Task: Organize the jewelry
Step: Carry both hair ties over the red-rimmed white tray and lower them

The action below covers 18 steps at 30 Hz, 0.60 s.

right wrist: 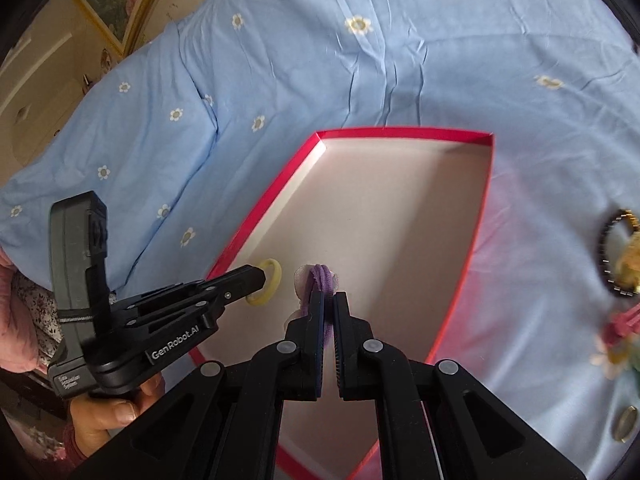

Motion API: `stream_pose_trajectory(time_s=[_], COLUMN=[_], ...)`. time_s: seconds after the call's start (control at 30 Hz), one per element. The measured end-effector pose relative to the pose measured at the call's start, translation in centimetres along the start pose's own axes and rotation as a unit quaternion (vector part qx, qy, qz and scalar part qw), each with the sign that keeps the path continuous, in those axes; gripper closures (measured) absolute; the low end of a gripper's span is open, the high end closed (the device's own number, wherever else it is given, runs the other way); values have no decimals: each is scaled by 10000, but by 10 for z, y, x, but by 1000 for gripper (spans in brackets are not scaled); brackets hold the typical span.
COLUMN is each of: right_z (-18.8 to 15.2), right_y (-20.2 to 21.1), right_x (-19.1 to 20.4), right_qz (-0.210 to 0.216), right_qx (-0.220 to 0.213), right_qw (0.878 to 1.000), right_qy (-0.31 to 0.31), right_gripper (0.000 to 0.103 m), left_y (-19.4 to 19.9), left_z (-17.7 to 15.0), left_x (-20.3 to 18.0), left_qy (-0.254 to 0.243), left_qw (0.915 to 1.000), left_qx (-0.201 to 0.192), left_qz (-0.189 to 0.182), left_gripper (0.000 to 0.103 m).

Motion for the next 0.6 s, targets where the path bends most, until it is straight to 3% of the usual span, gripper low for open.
stream_pose_trajectory(time_s=[0.4, 0.6], right_z=[-12, -12], right_y=[-25, -26], right_x=[-7, -7], right_qz=[-181, -212], right_qx=[294, 295], right_qw=[9993, 9992], right_qy=[158, 191], right_gripper=[94, 92], left_y=[-16, -9], left_z=[-11, -8], left_x=[5, 6], left_qy=[-192, -204], left_qw=[9994, 9992], left_qx=[169, 136], left_qz=[222, 309], left_gripper=[99, 75])
Point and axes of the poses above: each gripper's, at about its wrist camera, not at the fingertips, and y roughly against the way its jaws point, x to its left, z to its top, the point moved 10 cm from there along -y, roughly the way its jaws point, and after that the axes turned 13 degrees about -x, right-handed, at the moved point
